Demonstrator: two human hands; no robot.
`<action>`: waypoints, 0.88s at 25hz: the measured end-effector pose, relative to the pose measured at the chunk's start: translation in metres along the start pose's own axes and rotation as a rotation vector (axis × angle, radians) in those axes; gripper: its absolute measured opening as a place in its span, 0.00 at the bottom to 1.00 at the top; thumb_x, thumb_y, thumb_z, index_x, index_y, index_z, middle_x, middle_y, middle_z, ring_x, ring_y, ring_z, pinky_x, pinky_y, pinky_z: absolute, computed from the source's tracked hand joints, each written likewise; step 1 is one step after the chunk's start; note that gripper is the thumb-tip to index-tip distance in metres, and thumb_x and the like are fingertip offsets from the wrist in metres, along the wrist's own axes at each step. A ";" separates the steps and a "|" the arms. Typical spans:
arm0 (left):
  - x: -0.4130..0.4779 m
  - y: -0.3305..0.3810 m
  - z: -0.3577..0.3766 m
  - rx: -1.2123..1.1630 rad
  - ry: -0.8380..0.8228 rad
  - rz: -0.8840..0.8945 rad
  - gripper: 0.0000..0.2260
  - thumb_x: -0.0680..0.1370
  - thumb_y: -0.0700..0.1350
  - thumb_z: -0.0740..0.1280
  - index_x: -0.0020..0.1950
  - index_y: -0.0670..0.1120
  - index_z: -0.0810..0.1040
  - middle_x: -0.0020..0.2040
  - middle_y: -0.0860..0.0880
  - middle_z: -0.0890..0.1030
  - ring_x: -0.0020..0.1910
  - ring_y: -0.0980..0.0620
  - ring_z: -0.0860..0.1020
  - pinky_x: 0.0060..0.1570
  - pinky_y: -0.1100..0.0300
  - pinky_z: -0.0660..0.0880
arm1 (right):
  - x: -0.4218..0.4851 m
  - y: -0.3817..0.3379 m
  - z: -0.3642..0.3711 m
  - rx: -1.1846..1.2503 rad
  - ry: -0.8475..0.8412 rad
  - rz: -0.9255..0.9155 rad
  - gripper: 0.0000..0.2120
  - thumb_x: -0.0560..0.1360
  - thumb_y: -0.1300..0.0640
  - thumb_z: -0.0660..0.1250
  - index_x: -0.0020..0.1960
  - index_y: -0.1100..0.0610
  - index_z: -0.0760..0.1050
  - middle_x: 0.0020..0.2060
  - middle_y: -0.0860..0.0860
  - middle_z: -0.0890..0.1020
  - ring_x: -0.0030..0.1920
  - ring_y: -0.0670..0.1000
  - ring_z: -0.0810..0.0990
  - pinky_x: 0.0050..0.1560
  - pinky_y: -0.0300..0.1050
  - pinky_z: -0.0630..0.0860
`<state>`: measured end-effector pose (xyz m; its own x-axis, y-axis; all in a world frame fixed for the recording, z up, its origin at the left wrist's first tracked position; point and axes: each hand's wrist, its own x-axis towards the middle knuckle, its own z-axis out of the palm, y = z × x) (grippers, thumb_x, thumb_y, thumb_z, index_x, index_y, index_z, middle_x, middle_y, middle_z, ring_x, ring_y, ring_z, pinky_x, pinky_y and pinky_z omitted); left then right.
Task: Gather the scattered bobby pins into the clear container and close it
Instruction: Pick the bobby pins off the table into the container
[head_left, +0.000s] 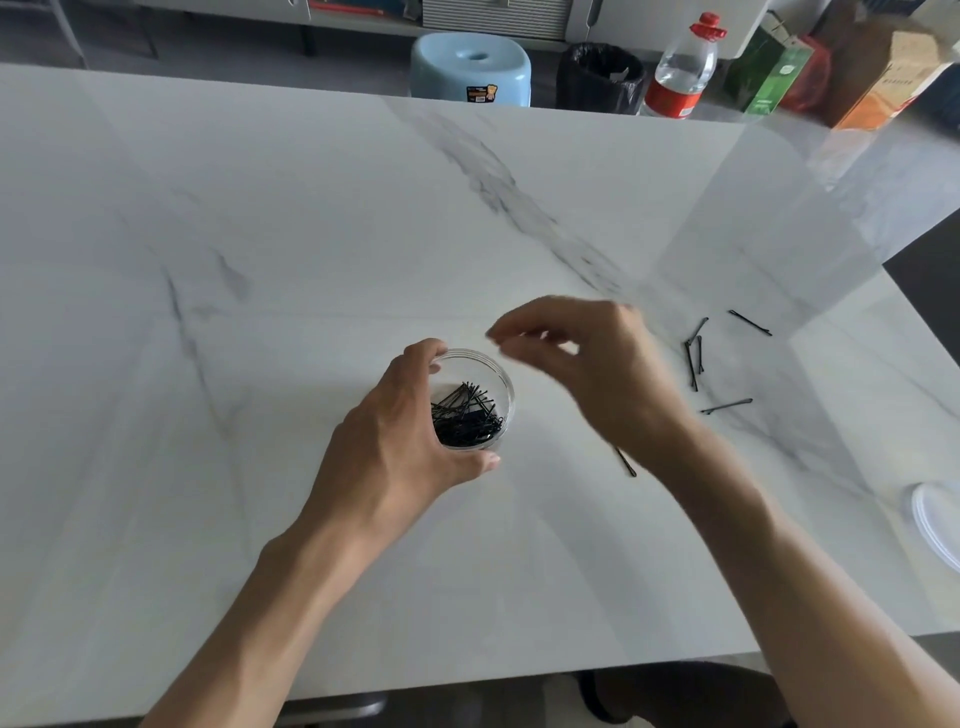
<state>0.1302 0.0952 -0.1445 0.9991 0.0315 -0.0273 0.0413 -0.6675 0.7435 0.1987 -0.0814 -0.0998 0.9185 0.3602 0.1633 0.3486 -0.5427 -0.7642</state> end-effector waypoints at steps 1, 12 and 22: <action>0.000 0.000 0.000 0.001 -0.004 0.001 0.39 0.60 0.58 0.77 0.65 0.60 0.60 0.62 0.61 0.71 0.59 0.59 0.72 0.53 0.59 0.70 | -0.001 0.006 -0.010 -0.001 0.081 0.063 0.03 0.71 0.55 0.72 0.43 0.48 0.83 0.36 0.41 0.84 0.37 0.41 0.79 0.39 0.31 0.73; -0.003 0.012 0.017 0.016 -0.017 0.043 0.40 0.60 0.58 0.78 0.66 0.58 0.60 0.63 0.60 0.72 0.59 0.57 0.73 0.54 0.60 0.69 | -0.056 0.052 -0.036 -0.587 -0.159 0.489 0.05 0.68 0.53 0.71 0.34 0.49 0.78 0.36 0.47 0.82 0.32 0.50 0.75 0.28 0.41 0.65; -0.001 0.014 0.021 0.023 -0.014 0.054 0.40 0.60 0.59 0.77 0.66 0.58 0.60 0.62 0.59 0.72 0.59 0.55 0.74 0.57 0.54 0.71 | -0.081 0.072 -0.056 -0.725 -0.014 0.492 0.07 0.69 0.47 0.72 0.40 0.48 0.75 0.35 0.45 0.79 0.40 0.53 0.78 0.35 0.44 0.66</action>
<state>0.1295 0.0700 -0.1478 0.9999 -0.0151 0.0034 -0.0128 -0.6847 0.7287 0.1600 -0.1919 -0.1337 0.9952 -0.0350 -0.0918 -0.0495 -0.9858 -0.1603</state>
